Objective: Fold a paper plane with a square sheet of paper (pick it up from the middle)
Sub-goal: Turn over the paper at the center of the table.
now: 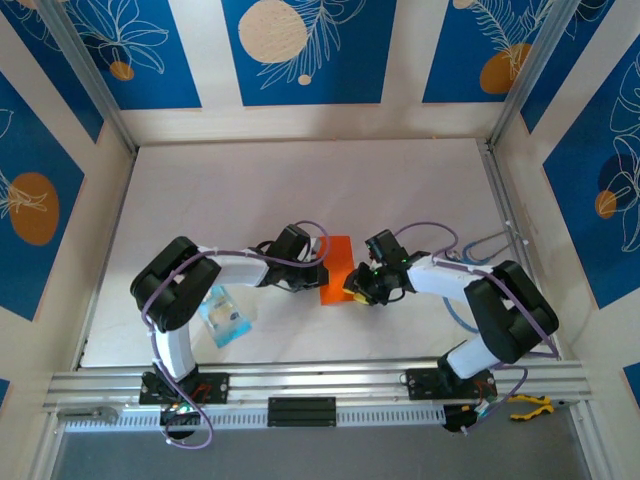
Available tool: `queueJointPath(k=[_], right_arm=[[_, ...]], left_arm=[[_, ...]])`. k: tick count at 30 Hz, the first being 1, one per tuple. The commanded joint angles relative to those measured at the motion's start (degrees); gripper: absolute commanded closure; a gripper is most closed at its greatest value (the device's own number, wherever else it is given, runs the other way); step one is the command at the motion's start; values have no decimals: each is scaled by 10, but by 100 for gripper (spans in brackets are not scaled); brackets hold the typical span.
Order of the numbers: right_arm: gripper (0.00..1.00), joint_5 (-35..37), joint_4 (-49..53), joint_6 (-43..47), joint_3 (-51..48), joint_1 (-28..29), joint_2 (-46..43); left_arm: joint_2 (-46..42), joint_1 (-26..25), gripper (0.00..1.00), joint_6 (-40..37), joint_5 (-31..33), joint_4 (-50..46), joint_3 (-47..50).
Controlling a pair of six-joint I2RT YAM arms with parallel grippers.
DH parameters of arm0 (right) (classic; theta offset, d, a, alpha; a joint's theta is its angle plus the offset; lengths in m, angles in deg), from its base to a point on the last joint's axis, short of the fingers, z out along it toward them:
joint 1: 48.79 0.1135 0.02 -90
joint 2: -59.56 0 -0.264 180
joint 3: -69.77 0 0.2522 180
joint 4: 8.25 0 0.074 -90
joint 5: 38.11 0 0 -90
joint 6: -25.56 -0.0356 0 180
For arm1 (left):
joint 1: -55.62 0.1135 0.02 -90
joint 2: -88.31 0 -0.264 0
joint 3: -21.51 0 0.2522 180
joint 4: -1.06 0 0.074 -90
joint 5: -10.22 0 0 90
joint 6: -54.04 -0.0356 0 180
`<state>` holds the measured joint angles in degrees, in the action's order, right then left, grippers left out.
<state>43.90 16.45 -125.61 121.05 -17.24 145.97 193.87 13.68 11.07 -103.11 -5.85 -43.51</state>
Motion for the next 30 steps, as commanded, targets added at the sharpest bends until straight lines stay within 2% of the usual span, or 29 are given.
queueJointPath(k=[1, 9, 15, 30], right_arm=[[62, -17, -32, 7, 5, 1, 12], [56, -70, -108, 31, 19, -29, 38], [56, -81, -100, 68, 51, -42, 62], [64, -135, -112, 106, 70, -77, 112]], left_arm=[[-4, -6, 93, -23, 4, -22, -5], [-1, -5, 93, -28, 0, -28, -10], [3, -5, 93, -40, 1, -49, -20], [-6, -5, 93, -33, 0, -40, -19]])
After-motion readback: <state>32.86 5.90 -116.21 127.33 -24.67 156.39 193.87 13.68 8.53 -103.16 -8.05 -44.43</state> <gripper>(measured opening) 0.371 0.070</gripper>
